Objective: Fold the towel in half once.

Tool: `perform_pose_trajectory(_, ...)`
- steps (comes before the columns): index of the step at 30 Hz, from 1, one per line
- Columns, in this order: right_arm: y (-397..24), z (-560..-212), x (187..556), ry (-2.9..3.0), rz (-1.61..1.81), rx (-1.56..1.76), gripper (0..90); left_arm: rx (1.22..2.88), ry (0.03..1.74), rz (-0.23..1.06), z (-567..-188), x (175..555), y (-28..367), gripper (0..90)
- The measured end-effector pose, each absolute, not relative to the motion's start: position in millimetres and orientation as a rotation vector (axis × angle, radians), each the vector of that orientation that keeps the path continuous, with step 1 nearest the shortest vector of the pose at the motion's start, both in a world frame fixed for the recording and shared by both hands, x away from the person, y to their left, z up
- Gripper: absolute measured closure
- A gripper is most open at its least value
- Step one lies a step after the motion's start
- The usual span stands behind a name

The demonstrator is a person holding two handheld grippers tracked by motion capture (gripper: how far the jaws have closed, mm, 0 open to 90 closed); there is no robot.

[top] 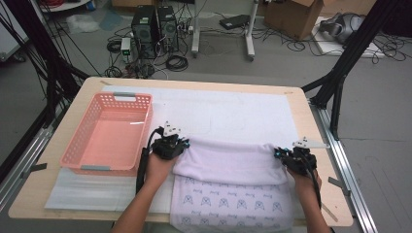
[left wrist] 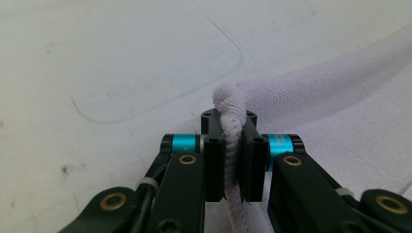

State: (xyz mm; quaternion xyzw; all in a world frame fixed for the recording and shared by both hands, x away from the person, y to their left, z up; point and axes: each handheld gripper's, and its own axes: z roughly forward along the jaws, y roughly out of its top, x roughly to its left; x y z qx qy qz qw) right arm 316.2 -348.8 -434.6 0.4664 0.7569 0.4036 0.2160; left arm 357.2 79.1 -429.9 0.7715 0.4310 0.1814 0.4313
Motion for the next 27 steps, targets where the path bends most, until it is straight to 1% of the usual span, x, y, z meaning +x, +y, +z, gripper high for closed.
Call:
perform_pose_trajectory(4, -347.9, -429.4, 337.8, 2.072, 1.134, 1.313, 83.8, 1.887, 1.110, 0.461, -429.1, 378.3, 81.1, 82.6)
perform_pose_trajectory(6, -346.3, -426.6, 348.0, 2.075, 1.122, 1.302, 83.7, 1.899, 1.140, 0.467, -429.0, 386.7, 80.4, 82.6)
perform_pose_trajectory(13, -341.7, -418.4, 376.0, 2.055, 1.088, 1.301, 83.7, 1.860, 1.140, 0.498, -425.1, 409.2, 79.9, 82.6)
perform_pose_trajectory(16, -341.4, -415.2, 385.5, 2.036, 1.106, 1.299, 83.7, 1.806, 1.134, 0.502, -428.2, 414.3, 84.8, 82.5)
perform_pose_trajectory(27, -329.2, -405.3, 416.0, 2.038, 1.088, 1.292, 83.6, 1.770, 1.180, 0.518, -439.0, 425.9, 94.0, 82.4)
